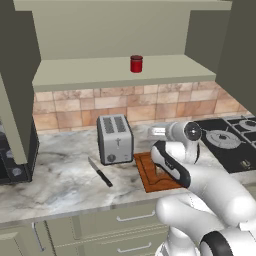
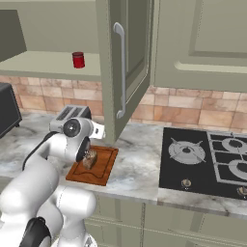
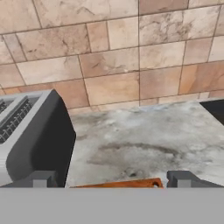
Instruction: Pick the bread, place it on the cutting board, pick the jam, place it on the counter, and close the cabinet.
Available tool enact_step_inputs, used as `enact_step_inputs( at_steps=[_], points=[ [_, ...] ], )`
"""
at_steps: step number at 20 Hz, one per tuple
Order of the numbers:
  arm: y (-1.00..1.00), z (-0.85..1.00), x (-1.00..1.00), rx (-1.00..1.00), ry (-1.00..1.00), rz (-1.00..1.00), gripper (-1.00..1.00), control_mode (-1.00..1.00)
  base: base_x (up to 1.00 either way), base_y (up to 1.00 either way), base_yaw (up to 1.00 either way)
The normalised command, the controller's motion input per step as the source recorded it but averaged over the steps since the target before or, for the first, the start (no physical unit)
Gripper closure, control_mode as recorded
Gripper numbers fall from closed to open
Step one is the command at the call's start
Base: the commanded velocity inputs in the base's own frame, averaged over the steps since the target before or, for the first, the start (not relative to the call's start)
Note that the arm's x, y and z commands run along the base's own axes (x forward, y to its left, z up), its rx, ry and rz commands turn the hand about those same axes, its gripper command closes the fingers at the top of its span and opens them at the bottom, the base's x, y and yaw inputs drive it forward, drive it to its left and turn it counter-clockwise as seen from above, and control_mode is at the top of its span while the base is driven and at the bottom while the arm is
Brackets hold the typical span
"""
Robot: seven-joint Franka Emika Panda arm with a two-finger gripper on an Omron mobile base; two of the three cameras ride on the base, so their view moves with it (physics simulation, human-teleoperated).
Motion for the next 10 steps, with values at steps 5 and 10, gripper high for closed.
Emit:
enact_step_inputs(
  at_steps=[5,10],
  points=[
    [0.02,0.34,-0.14,-0.01,0.00,0.00,-1.00,-1.00,0.00,0.00,0.00],
    [0.06,0.40,-0.23,-0.02,0.00,0.00,-1.00,-1.00,0.00,0.00,0.00]
  ],
)
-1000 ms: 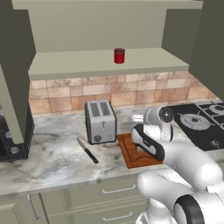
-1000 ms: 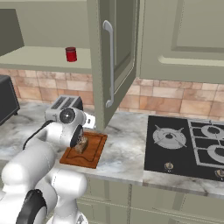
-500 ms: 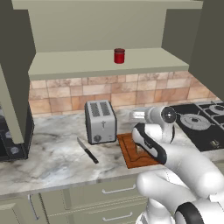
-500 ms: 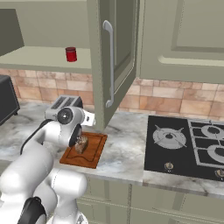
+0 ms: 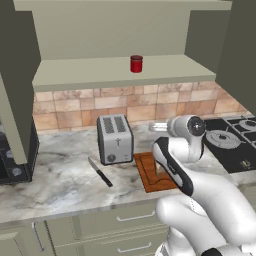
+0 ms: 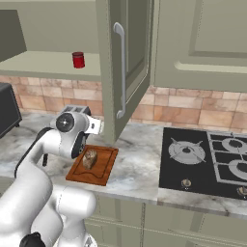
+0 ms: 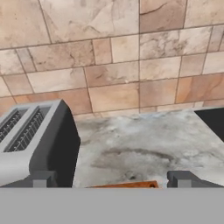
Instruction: Pick the bread, place it on the cutting board, pick the jam, place it on the counter, and close the cabinet.
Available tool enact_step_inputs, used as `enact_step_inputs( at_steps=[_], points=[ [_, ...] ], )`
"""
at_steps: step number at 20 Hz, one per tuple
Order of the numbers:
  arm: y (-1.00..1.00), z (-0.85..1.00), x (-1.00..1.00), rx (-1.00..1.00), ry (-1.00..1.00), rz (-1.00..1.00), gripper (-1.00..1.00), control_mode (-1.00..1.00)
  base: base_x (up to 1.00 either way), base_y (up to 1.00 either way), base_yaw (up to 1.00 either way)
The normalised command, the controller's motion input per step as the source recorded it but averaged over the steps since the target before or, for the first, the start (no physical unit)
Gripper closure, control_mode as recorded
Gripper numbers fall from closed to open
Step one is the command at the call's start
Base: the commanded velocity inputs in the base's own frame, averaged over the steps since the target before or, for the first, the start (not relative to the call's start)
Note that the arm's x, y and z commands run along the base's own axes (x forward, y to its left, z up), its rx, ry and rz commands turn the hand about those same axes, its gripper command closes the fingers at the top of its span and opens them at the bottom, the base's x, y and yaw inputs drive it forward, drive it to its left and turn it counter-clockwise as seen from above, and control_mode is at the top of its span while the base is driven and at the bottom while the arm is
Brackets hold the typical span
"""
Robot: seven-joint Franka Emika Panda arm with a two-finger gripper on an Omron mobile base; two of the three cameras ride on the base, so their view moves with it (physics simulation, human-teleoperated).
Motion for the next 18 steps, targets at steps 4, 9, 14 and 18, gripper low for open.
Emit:
enact_step_inputs(
  at_steps=[4,9,14,18],
  points=[
    [0.09,0.41,-0.18,-0.02,0.00,0.00,-1.00,-1.00,0.00,0.00,0.00],
    [0.02,0.32,-0.25,-0.01,0.00,0.00,-1.00,-1.00,0.00,0.00,0.00],
    [0.09,0.41,-0.11,0.00,0.00,0.00,-1.00,-1.00,0.00,0.00,0.00],
    [0.16,0.41,-0.02,-0.01,0.00,0.00,-1.00,-1.00,0.00,0.00,0.00]
  ],
)
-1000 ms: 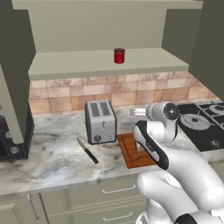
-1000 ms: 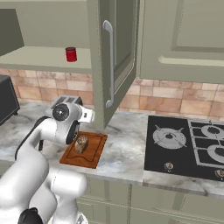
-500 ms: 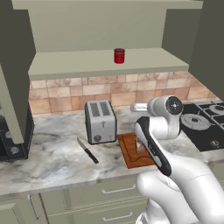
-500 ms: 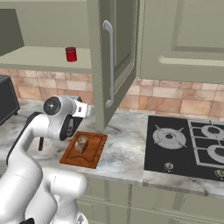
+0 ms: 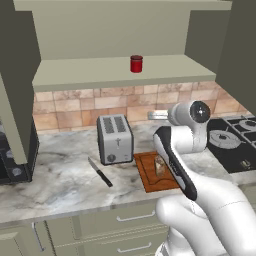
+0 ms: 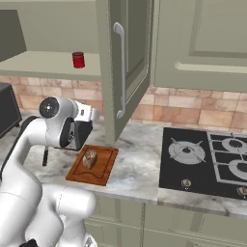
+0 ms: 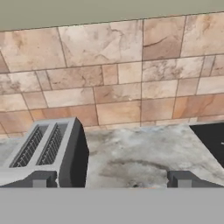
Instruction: Pick the bread, place it on the cutting board, pick the jam, place it on the counter, and close the cabinet.
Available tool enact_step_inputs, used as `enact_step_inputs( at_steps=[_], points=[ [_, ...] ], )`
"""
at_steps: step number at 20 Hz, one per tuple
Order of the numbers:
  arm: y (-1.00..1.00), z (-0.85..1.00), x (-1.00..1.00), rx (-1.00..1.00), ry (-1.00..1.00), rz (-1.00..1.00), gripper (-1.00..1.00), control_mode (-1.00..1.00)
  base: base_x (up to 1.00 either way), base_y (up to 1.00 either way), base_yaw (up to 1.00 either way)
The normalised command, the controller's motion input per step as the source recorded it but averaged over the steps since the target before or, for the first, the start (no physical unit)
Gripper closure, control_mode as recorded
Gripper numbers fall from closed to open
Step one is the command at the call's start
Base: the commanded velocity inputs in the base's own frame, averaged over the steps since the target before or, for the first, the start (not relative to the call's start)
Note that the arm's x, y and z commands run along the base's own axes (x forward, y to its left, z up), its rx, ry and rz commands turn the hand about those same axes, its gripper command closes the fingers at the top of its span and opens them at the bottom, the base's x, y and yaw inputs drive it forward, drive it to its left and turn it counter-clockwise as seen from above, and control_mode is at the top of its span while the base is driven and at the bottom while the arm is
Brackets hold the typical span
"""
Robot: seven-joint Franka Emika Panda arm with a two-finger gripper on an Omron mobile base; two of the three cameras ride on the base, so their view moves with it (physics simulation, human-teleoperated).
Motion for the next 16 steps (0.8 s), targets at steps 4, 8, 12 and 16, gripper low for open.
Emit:
enact_step_inputs(
  at_steps=[4,8,12,16],
  points=[
    [0.21,0.29,-0.03,-0.04,0.00,0.00,-1.00,-1.00,0.00,0.00,0.00],
    [0.23,0.29,-0.04,-0.04,0.00,0.00,-1.00,-1.00,0.00,0.00,0.00],
    [0.14,0.25,0.00,-0.01,0.01,0.00,-1.00,-1.00,0.00,0.00,0.00],
    [0.07,0.28,0.00,0.00,0.03,0.00,-1.00,-1.00,0.00,0.00,0.00]
  ],
)
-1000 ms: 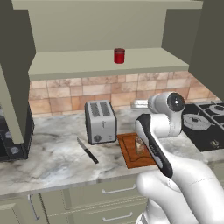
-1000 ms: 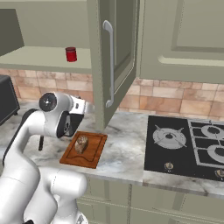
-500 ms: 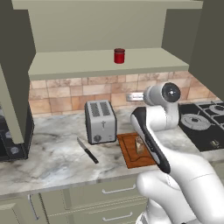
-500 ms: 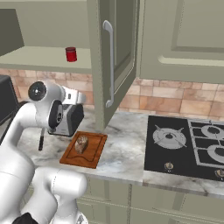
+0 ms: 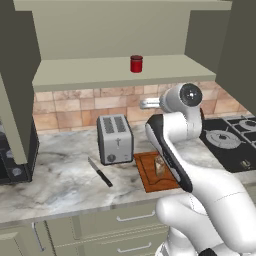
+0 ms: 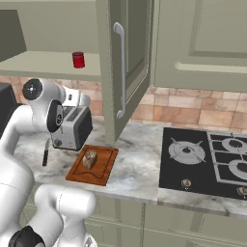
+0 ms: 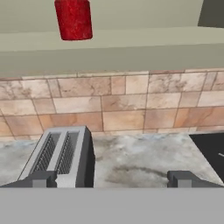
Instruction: Pick the bread, place it on the cutting board, pick the jam, place it on the counter, and close the cabinet.
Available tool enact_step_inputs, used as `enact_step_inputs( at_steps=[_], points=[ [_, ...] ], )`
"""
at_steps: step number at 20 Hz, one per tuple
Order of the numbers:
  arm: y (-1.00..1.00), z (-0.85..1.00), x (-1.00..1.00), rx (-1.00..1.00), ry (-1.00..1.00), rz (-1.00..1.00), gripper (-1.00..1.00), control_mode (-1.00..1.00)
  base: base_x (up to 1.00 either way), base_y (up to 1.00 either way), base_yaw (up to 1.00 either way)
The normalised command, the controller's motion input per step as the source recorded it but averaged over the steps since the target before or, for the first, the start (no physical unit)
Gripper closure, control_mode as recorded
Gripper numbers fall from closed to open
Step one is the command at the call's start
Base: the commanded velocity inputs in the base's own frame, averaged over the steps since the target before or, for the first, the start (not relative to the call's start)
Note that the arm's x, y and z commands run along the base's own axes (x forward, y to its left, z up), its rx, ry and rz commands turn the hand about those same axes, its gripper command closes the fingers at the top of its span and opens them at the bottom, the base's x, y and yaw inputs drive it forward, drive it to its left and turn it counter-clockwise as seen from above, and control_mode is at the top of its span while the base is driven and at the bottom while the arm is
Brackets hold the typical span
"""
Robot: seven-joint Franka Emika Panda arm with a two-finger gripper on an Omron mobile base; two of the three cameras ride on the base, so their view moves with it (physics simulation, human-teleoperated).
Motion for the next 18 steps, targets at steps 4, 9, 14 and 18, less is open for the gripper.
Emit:
enact_step_inputs(
  at_steps=[4,9,14,18],
  points=[
    [0.03,0.29,0.00,0.00,0.02,0.00,-1.00,-1.00,0.00,0.00,0.00],
    [0.00,0.13,0.00,0.00,0.00,0.00,-1.00,-1.00,0.00,0.00,0.00],
    [0.04,0.04,0.00,-0.01,0.00,0.00,-1.00,-1.00,0.00,0.00,0.00],
    [0.12,0.06,0.00,-0.02,0.00,0.02,-1.00,-1.00,0.00,0.00,0.00]
  ],
)
